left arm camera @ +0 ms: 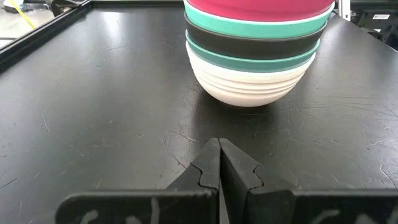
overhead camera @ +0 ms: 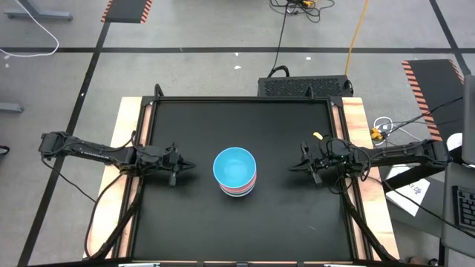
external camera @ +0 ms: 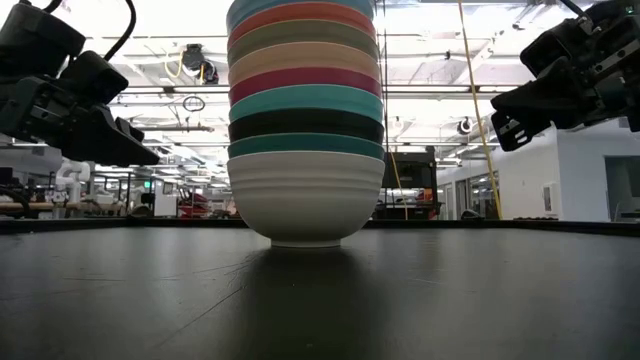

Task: Nest bowls inside each other
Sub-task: Return to Home Position

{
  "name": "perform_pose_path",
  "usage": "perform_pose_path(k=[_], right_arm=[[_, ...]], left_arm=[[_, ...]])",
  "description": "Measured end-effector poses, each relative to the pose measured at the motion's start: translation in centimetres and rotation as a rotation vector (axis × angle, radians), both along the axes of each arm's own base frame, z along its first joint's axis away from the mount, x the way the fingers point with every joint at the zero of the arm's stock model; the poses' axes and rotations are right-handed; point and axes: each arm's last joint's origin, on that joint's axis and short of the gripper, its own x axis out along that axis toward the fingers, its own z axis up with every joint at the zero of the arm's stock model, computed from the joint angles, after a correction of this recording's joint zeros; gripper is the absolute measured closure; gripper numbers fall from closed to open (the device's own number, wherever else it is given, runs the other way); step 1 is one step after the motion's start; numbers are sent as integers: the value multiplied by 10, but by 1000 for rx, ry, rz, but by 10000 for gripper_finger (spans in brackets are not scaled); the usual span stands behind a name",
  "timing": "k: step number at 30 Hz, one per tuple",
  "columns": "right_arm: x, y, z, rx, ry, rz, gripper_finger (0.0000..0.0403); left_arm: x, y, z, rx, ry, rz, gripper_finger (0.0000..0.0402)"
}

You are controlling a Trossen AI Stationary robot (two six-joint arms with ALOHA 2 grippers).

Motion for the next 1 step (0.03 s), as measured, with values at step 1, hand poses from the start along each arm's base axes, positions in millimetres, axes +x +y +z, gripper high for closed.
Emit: perform_pose_path(k=[1], right_arm=[[0,0,0,0,1,0,399]], left_arm=[[0,0,0,0,0,0,396]])
